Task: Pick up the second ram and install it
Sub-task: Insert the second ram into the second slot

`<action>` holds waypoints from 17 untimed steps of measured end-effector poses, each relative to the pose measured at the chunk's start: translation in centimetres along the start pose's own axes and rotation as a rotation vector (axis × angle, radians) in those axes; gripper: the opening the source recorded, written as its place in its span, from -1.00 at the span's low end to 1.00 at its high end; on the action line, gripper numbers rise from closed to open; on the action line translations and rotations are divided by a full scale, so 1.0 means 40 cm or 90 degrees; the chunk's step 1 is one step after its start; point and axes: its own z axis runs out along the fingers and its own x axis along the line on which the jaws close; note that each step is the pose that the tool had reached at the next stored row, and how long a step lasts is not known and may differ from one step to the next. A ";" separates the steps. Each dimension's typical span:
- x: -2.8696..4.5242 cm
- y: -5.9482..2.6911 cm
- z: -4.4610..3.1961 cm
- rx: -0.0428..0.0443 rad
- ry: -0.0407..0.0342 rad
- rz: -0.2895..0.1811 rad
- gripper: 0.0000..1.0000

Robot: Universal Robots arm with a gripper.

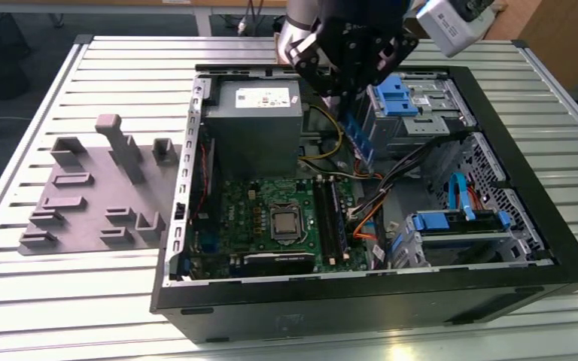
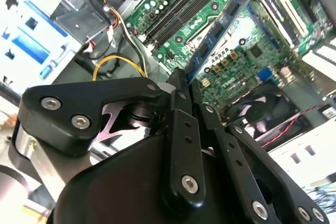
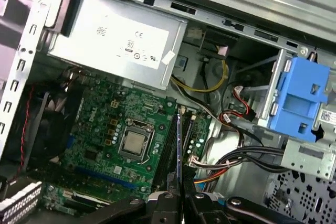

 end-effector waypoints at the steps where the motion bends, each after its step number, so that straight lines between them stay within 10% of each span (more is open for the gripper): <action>1: 0.000 0.000 0.000 0.0003 -0.0001 0.011 -0.73; 17: 0.000 0.000 0.004 0.0048 -0.0015 0.180 -0.73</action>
